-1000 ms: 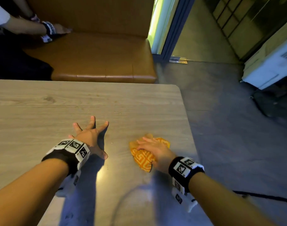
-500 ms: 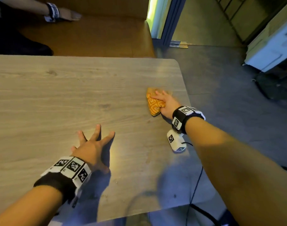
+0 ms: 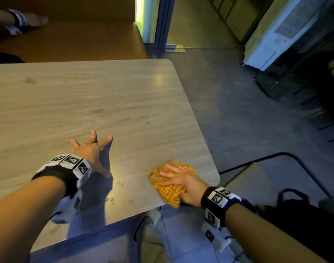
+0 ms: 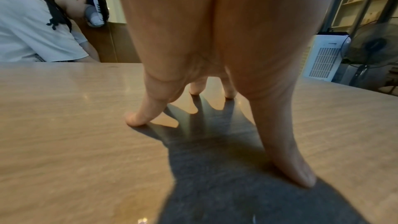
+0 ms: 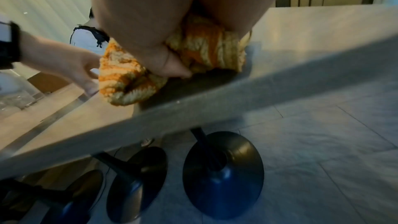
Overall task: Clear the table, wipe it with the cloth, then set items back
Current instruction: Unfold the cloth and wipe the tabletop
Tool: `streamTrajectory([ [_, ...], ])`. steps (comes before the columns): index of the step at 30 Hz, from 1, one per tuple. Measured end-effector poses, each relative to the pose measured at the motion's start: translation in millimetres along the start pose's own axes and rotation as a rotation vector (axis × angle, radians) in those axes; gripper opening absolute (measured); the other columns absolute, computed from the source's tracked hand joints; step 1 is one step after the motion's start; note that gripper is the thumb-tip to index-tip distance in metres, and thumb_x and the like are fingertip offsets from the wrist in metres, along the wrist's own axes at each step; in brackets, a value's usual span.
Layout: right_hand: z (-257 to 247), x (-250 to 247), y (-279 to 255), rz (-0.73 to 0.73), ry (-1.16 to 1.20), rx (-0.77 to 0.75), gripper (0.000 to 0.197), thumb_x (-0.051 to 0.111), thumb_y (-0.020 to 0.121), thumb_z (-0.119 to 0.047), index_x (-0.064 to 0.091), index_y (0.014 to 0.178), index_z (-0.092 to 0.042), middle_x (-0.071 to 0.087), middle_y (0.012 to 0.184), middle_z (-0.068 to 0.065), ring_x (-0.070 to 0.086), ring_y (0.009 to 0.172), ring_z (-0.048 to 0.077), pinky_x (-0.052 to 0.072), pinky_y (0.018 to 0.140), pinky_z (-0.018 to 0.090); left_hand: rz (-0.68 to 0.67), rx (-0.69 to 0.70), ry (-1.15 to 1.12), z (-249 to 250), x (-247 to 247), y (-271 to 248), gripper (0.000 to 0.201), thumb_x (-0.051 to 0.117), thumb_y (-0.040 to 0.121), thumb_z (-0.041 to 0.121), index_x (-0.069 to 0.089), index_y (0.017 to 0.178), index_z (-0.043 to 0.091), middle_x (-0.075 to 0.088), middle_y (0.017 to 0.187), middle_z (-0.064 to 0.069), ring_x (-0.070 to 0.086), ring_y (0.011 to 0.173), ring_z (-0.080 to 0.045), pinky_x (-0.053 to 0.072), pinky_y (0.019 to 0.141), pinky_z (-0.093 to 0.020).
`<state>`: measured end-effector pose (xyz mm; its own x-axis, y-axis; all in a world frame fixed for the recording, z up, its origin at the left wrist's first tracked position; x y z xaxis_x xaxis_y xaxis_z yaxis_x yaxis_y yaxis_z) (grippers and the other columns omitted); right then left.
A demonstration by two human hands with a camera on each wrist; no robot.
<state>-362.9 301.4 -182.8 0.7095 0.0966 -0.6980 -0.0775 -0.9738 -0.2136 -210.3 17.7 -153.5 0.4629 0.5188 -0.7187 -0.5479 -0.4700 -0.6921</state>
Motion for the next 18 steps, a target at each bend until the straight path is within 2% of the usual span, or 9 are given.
streamTrajectory([
  [2, -6, 20, -31, 0.011, 0.029, -0.014, 0.062, 0.067, 0.078, 0.000, 0.059, 0.129, -0.036, 0.023, 0.141, -0.048, 0.002, 0.144, -0.010, -0.002, 0.120, 0.039, 0.006, -0.012, -0.002, -1, 1, 1, 0.133, 0.083, 0.052, 0.067, -0.003, 0.150, 0.049, -0.015, 0.162, -0.011, 0.001, 0.144, -0.050, 0.004, 0.116, -0.059],
  [3, -15, 29, -44, -0.010, 0.044, -0.026, 0.062, 0.068, 0.077, -0.003, 0.058, 0.129, -0.035, 0.026, 0.143, -0.046, 0.007, 0.146, -0.006, -0.005, 0.120, 0.033, 0.012, -0.015, 0.013, -1, 1, 2, 0.132, 0.083, 0.052, 0.067, -0.003, 0.151, 0.048, -0.013, 0.162, -0.012, 0.003, 0.146, -0.047, 0.004, 0.117, -0.058],
  [5, -36, 46, -69, -0.051, 0.051, -0.041, 0.048, 0.070, 0.078, -0.004, 0.066, 0.121, -0.027, 0.051, 0.141, -0.021, 0.032, 0.143, 0.010, 0.010, 0.120, 0.031, 0.032, -0.008, 0.043, -2, 2, 3, 0.133, 0.082, 0.051, 0.069, -0.003, 0.152, 0.046, -0.010, 0.162, -0.014, 0.012, 0.147, -0.040, 0.007, 0.116, -0.057],
  [7, -56, 54, -88, -0.077, 0.184, -0.044, 0.035, 0.071, 0.079, 0.003, 0.073, 0.108, -0.016, 0.065, 0.127, -0.001, 0.052, 0.128, 0.013, 0.033, 0.113, 0.035, 0.061, -0.010, 0.058, -3, 3, 7, 0.136, 0.080, 0.046, 0.074, -0.003, 0.151, 0.048, -0.006, 0.162, -0.013, 0.019, 0.145, -0.040, 0.011, 0.115, -0.056],
  [11, -44, 5, -71, 0.347, 0.523, 0.239, 0.036, 0.062, 0.084, 0.000, 0.069, 0.118, -0.010, 0.070, 0.111, 0.004, 0.063, 0.107, 0.009, 0.050, 0.094, 0.029, 0.056, -0.034, 0.061, -7, 7, 11, 0.135, 0.081, 0.046, 0.074, -0.004, 0.149, 0.051, -0.008, 0.163, -0.008, 0.017, 0.143, -0.047, 0.012, 0.115, -0.056],
  [12, -38, -18, -61, 0.473, 0.626, 0.256, 0.043, 0.057, 0.085, 0.006, 0.066, 0.124, -0.012, 0.069, 0.113, 0.000, 0.062, 0.108, 0.007, 0.049, 0.094, 0.024, 0.050, -0.031, 0.056, -6, 7, 11, 0.134, 0.082, 0.048, 0.071, -0.004, 0.149, 0.051, -0.009, 0.163, -0.008, 0.015, 0.143, -0.047, 0.011, 0.116, -0.057],
  [14, -26, -61, -43, 0.623, 0.371, 0.352, 0.064, 0.050, 0.081, 0.018, 0.058, 0.133, -0.020, 0.055, 0.137, -0.005, 0.046, 0.131, 0.005, 0.032, 0.110, 0.017, 0.057, -0.020, 0.053, -5, 7, 12, 0.134, 0.082, 0.049, 0.070, -0.003, 0.150, 0.049, -0.009, 0.163, -0.009, 0.014, 0.144, -0.046, 0.010, 0.116, -0.057],
  [16, -5, -72, -30, 0.543, 0.088, 0.501, 0.070, 0.049, 0.081, 0.013, 0.052, 0.138, -0.026, 0.042, 0.150, -0.004, 0.029, 0.143, 0.011, 0.015, 0.117, 0.018, 0.076, -0.016, 0.060, -6, 8, 12, 0.134, 0.083, 0.048, 0.070, 0.000, 0.151, 0.048, -0.006, 0.162, -0.010, 0.019, 0.143, -0.045, 0.010, 0.116, -0.058],
  [18, 3, -47, -29, 0.393, -0.033, 0.508, 0.069, 0.050, 0.080, 0.007, 0.050, 0.140, -0.028, 0.037, 0.153, -0.002, 0.020, 0.148, 0.020, 0.012, 0.121, 0.035, 0.088, -0.009, 0.058, -6, 9, 12, 0.135, 0.083, 0.045, 0.070, 0.002, 0.151, 0.047, -0.002, 0.161, -0.012, 0.025, 0.141, -0.045, 0.011, 0.115, -0.059],
])
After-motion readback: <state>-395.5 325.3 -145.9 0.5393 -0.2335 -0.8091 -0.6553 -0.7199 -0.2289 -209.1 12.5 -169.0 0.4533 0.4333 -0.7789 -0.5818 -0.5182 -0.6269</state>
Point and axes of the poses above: each hand's wrist, its own y-axis towards the middle knuckle, its own x-axis out of the palm, z = x × y, the point moved 5 cm from there along y, towards the middle knuckle
